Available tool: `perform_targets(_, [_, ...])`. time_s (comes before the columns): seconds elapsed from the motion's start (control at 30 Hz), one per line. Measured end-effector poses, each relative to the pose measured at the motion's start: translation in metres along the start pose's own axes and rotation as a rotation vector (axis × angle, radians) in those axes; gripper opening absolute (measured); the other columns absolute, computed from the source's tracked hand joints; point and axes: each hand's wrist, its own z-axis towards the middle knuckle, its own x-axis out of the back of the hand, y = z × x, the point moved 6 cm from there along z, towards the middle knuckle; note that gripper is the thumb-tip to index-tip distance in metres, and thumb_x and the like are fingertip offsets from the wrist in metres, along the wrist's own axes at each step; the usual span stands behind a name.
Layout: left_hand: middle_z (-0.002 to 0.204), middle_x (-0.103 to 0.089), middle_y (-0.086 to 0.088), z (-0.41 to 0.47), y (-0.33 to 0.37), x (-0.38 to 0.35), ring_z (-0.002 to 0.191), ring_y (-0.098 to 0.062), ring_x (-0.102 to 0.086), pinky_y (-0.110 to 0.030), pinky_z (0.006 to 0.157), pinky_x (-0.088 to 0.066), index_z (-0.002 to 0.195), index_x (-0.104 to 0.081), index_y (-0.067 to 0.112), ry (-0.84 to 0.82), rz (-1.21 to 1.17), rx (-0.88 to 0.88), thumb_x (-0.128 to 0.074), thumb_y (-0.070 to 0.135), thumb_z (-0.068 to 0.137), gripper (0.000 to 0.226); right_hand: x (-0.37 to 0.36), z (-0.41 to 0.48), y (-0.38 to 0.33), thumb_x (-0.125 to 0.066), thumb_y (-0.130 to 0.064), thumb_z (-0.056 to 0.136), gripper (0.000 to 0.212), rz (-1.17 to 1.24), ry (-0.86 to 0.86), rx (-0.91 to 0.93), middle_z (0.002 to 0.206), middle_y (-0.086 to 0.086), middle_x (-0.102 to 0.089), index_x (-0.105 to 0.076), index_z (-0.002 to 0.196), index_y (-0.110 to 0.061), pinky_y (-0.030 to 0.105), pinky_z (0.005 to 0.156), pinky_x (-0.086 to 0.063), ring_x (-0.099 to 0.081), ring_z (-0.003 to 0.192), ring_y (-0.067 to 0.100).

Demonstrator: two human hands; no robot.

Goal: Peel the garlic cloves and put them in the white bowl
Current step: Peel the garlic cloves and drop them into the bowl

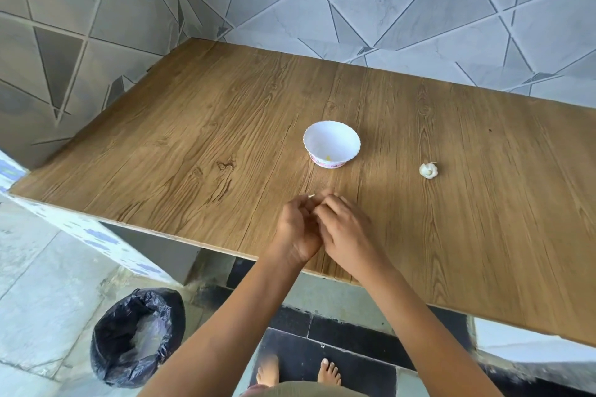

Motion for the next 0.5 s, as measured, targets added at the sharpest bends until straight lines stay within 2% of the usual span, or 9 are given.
perform_targets(0.1, [0.069,-0.067,-0.013,-0.001,0.000,0.001,0.065,-0.019,-0.066,-0.029,0.072,-0.048,0.085,-0.066,0.000,-0.013,0.028,0.006,-0.025,0.022,0.100,0.049,0.006,0.001,0.005,-0.077,-0.010,0.065,0.017,0.072,0.045,-0.080,0.082,-0.003,-0.062,-0.061,0.069,-0.016,0.022,0.059,-0.041,-0.055,0.078,0.015])
perform_targets(0.17, [0.059,-0.064,-0.011,0.000,0.000,0.003,0.051,-0.017,-0.063,-0.028,0.067,-0.047,0.073,-0.070,0.000,-0.009,0.007,0.016,-0.026,0.021,0.100,0.055,0.009,0.002,0.009,-0.076,-0.011,0.067,0.017,0.135,0.064,-0.124,0.081,-0.005,-0.062,-0.060,0.067,-0.015,0.020,0.061,-0.039,-0.057,0.076,0.015])
perform_targets(0.23, [0.059,-0.064,-0.010,0.002,0.000,0.004,0.046,-0.014,-0.060,-0.026,0.064,-0.049,0.081,-0.068,-0.002,-0.001,0.000,0.024,-0.027,0.021,0.100,0.052,0.010,0.002,0.010,-0.065,-0.017,0.075,0.005,0.164,0.067,-0.117,0.081,-0.006,-0.062,-0.063,0.070,-0.015,0.023,0.061,-0.045,-0.057,0.075,0.016])
perform_targets(0.27, [0.060,-0.064,-0.010,0.002,0.001,0.005,0.045,-0.012,-0.059,-0.024,0.059,-0.050,0.088,-0.066,-0.004,0.009,-0.002,0.026,-0.026,0.021,0.100,0.048,0.011,0.002,0.010,-0.056,-0.021,0.079,0.011,0.171,0.057,-0.115,0.080,-0.006,-0.061,-0.064,0.073,-0.015,0.025,0.060,-0.047,-0.057,0.074,0.016])
perform_targets(0.3, [0.063,-0.066,-0.010,0.003,0.001,0.005,0.046,-0.012,-0.059,-0.022,0.057,-0.051,0.093,-0.064,-0.004,0.013,-0.009,0.025,-0.027,0.021,0.100,0.045,0.010,0.001,0.011,-0.050,-0.024,0.080,0.018,0.184,0.047,-0.113,0.080,-0.006,-0.061,-0.065,0.075,-0.016,0.027,0.060,-0.049,-0.057,0.074,0.017])
perform_targets(0.4, [0.080,-0.068,-0.013,0.008,0.002,0.007,0.063,-0.016,-0.060,-0.023,0.071,-0.046,0.097,-0.063,-0.005,0.030,0.007,0.013,-0.028,0.019,0.099,0.043,0.010,-0.001,0.014,-0.046,-0.026,0.080,0.024,0.220,0.023,-0.132,0.084,-0.006,-0.063,-0.068,0.081,-0.017,0.032,0.065,-0.050,-0.060,0.077,0.017])
perform_targets(0.5, [0.081,-0.066,-0.014,0.010,0.001,0.006,0.068,-0.017,-0.056,-0.023,0.068,-0.039,0.095,-0.064,-0.005,0.042,0.013,0.021,-0.029,0.019,0.098,0.043,0.011,-0.002,0.016,-0.048,-0.028,0.080,0.024,0.195,0.028,-0.124,0.086,-0.006,-0.064,-0.070,0.085,-0.018,0.033,0.067,-0.050,-0.061,0.078,0.017])
